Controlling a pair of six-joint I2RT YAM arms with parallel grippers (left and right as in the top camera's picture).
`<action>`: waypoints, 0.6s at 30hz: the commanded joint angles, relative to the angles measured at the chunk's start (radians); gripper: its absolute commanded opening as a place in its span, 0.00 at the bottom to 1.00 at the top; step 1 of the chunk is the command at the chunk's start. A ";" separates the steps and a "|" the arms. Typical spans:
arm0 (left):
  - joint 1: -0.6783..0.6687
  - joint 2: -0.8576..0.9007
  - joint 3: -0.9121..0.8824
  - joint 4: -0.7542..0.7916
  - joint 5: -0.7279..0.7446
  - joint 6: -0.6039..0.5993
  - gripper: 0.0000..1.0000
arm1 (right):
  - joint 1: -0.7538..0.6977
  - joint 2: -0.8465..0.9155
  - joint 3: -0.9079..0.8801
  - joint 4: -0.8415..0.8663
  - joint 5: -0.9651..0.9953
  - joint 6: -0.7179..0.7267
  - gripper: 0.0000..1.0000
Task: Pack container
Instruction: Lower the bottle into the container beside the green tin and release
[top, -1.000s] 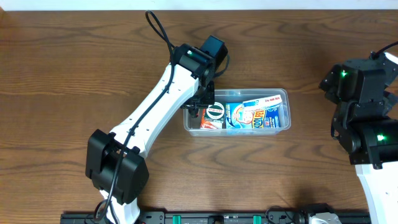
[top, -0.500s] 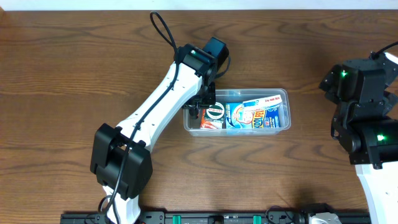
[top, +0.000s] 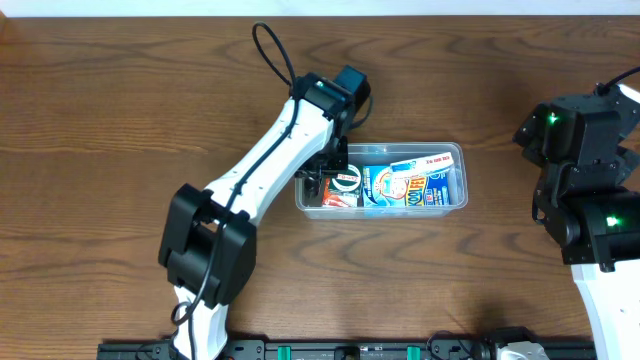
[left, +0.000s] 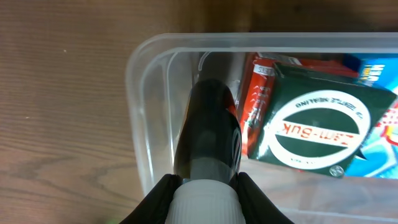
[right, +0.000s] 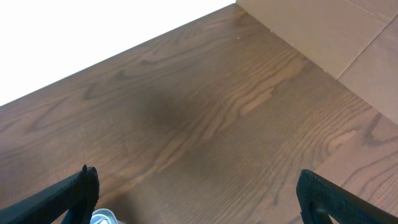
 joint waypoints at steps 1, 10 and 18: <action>-0.001 0.009 -0.003 0.002 -0.012 -0.017 0.28 | -0.010 0.002 0.012 -0.001 0.018 0.011 0.99; -0.002 0.026 -0.003 0.015 -0.012 -0.021 0.28 | -0.010 0.002 0.012 -0.001 0.018 0.011 0.99; -0.002 0.050 -0.003 0.015 0.006 -0.020 0.28 | -0.010 0.002 0.012 -0.002 0.018 0.011 0.99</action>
